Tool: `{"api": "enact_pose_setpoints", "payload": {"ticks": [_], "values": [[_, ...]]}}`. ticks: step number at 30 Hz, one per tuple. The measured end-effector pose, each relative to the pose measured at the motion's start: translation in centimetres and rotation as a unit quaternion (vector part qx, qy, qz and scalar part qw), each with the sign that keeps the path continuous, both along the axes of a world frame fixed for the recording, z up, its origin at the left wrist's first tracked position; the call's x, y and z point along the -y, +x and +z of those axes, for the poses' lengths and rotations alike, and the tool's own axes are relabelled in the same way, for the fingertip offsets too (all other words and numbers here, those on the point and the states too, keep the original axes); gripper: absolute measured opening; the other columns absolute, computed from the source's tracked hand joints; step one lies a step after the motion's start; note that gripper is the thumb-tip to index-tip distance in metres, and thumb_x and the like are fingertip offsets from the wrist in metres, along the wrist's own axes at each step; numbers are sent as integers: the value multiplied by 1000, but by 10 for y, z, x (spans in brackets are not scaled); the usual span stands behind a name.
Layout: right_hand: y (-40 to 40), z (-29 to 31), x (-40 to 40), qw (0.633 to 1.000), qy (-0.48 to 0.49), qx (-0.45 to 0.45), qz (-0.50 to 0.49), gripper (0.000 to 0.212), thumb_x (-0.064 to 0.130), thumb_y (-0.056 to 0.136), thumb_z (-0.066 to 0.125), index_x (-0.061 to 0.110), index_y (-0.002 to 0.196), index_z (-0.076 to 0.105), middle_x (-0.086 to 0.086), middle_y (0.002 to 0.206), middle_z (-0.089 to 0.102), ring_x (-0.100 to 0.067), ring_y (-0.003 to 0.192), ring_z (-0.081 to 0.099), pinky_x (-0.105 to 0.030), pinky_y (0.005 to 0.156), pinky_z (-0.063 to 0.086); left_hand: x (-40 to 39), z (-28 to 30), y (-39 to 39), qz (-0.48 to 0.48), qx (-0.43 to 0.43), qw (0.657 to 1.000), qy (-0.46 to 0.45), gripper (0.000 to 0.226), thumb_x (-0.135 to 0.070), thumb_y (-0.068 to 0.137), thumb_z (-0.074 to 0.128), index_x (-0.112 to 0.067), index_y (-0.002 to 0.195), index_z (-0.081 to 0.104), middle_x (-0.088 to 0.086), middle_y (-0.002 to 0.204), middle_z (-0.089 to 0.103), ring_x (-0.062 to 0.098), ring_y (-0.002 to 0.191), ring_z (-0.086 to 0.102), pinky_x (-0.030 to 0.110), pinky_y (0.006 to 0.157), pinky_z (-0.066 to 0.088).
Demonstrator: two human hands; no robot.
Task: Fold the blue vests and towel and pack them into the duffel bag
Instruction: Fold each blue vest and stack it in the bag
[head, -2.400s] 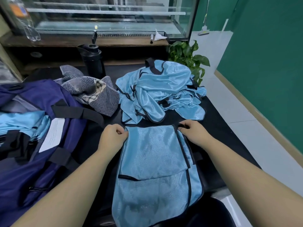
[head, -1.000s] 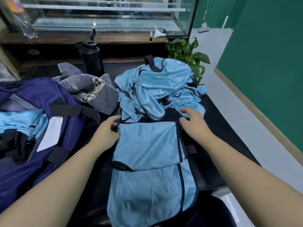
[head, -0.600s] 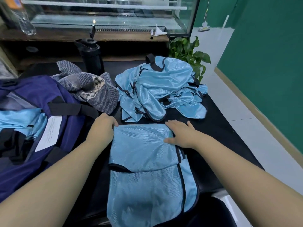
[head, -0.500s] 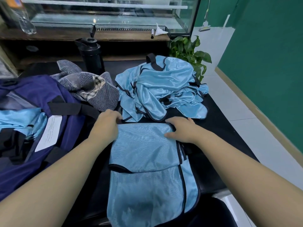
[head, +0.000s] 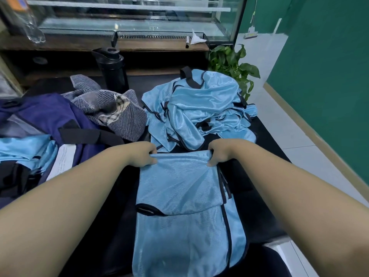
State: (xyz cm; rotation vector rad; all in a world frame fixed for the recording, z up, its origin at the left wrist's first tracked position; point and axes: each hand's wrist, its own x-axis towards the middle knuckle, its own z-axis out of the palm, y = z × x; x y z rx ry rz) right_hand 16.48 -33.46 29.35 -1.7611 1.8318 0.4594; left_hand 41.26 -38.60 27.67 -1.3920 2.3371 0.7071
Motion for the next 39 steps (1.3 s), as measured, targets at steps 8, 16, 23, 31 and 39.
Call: {"api": "enact_pose_setpoints", "payload": {"ticks": [8, 16, 23, 31, 39], "values": [[-9, 5, -6, 993, -118, 19, -23, 22, 10, 85, 59, 14, 107, 59, -6, 110, 61, -26, 96, 56, -34, 80, 46, 1, 22, 4, 31, -74, 989, -126, 8, -24, 92, 61, -17, 91, 57, -4, 78, 52, 16, 71, 48, 30, 61, 33], [-13, 26, -47, 873, -477, 98, -20, 18, 3, 81, 56, 14, 95, 55, -2, 95, 56, -24, 91, 50, -34, 77, 36, -38, 45, 22, 113, -301, 888, -329, 4, -19, 87, 65, -21, 84, 65, -3, 86, 61, 18, 85, 51, 37, 74, 42], [-22, 6, -123, 867, -481, 82, 103, 27, 1, 65, 67, 16, 81, 50, 1, 80, 53, -26, 75, 50, -29, 67, 25, -117, 22, 51, -32, -358, 891, -277, 25, -15, 78, 61, -36, 87, 50, -8, 96, 62, 10, 92, 54, 30, 84, 43], [-27, -49, -183, 891, -410, -17, 195, 32, 14, 62, 50, 23, 91, 43, 5, 98, 54, -22, 95, 54, -35, 101, 24, -162, -36, 48, -176, -252, 922, -233, 25, -11, 72, 45, -31, 87, 45, -11, 90, 57, 16, 87, 56, 36, 73, 50], [-4, -57, -189, 880, -414, -10, 231, 46, 44, 69, 55, 22, 110, 58, 1, 125, 52, -18, 121, 43, -51, 112, 16, -141, -28, 30, -121, -197, 950, -209, 39, 1, 78, 44, -26, 93, 68, -10, 108, 57, 16, 105, 52, 34, 92, 41]]}}
